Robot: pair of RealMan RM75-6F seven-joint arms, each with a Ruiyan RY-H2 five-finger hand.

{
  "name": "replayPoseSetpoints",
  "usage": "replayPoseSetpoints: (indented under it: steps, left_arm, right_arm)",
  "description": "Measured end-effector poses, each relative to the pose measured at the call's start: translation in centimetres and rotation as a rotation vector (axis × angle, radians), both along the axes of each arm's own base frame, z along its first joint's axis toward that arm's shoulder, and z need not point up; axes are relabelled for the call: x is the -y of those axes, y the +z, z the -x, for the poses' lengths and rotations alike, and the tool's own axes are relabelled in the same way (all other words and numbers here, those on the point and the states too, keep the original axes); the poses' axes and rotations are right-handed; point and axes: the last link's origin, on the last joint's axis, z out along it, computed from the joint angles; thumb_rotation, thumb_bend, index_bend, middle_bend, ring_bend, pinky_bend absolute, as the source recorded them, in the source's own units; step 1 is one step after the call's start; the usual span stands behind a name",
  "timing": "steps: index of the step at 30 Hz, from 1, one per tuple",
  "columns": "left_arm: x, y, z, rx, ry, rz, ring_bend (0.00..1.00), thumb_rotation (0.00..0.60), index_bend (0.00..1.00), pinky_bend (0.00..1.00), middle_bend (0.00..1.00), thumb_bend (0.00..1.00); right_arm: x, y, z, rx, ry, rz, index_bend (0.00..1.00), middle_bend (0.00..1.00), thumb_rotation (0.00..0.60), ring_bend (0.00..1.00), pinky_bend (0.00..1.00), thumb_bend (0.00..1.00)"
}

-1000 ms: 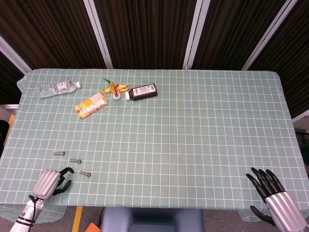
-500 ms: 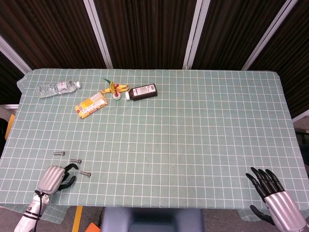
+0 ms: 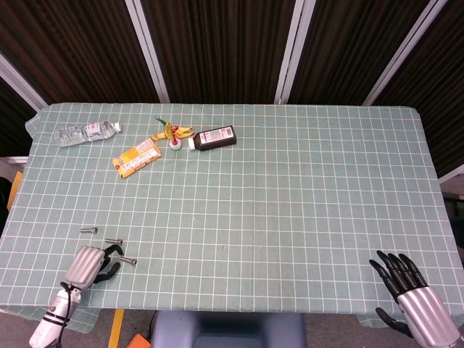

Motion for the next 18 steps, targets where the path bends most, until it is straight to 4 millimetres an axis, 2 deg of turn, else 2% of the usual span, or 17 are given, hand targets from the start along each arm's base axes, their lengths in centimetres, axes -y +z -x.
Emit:
replayPoseSetpoints:
  steps: [18]
  left_arm:
    - [-0.56, -0.69, -0.13, -0.016, 0.006, 0.013, 1.0, 0.6, 0.51, 1.0, 1.0, 0.43]
  right_arm:
    - [0.04, 0.18, 0.0, 0.006, -0.001, 0.009, 0.0, 0.0, 0.6, 0.0, 0.0, 0.31]
